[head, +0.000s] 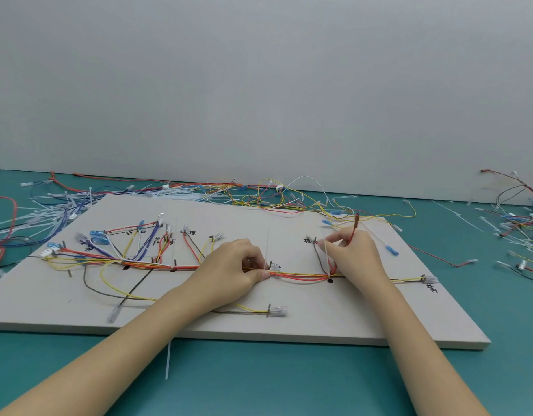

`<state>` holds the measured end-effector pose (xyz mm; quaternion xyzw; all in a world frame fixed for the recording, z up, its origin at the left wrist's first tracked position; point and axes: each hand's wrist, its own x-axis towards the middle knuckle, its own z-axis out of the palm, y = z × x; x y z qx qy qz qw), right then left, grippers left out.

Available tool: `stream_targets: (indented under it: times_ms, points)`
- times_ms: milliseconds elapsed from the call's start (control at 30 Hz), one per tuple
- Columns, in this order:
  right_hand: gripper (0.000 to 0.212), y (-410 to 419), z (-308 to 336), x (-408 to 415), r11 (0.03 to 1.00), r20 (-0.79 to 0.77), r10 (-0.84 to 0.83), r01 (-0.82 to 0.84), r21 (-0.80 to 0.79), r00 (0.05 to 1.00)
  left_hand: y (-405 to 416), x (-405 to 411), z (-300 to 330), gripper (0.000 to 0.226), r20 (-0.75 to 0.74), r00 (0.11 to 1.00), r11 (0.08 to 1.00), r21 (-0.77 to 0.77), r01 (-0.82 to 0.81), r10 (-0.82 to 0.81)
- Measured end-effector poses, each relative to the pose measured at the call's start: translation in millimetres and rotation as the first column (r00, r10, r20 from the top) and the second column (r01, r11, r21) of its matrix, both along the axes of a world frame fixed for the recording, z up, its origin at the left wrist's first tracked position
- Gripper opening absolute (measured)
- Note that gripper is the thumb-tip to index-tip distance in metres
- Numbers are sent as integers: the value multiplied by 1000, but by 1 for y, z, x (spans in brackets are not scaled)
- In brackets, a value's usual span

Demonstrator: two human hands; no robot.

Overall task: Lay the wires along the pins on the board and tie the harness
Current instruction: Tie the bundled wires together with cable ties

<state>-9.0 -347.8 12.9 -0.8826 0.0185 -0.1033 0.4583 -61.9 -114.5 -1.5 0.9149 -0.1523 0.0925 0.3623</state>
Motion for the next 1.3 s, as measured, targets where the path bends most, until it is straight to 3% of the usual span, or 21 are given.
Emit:
stream_targets:
  times_ms: [333, 467, 567, 767, 1100, 1300]
  points:
    - [26, 4, -9, 4, 964, -15, -7, 2, -267, 1000, -1, 0, 0, 19, 0, 1000, 1000, -7, 1, -1]
    - [5, 5, -11, 6, 992, -34, -29, 25, -126, 999, -1, 0, 0, 23, 0, 1000, 1000, -8, 1, -1]
    - [8, 5, -13, 7, 999, -68, -50, 50, 0, 996, -1, 0, 0, 25, 3, 1000, 1000, -3, -1, 1]
    - [8, 3, -17, 15, 995, -112, -67, 75, 71, 991, -2, -1, 0, 27, 13, 1000, 1000, -6, 0, 0]
    - [15, 4, -22, 21, 986, -130, -75, 93, 139, 989, -1, 0, 0, 26, 17, 1000, 1000, -3, 0, 1]
    - [13, 3, -21, 21, 998, -96, -27, 32, 52, 995, -2, -1, 0, 28, 18, 1000, 1000, -2, -2, 2]
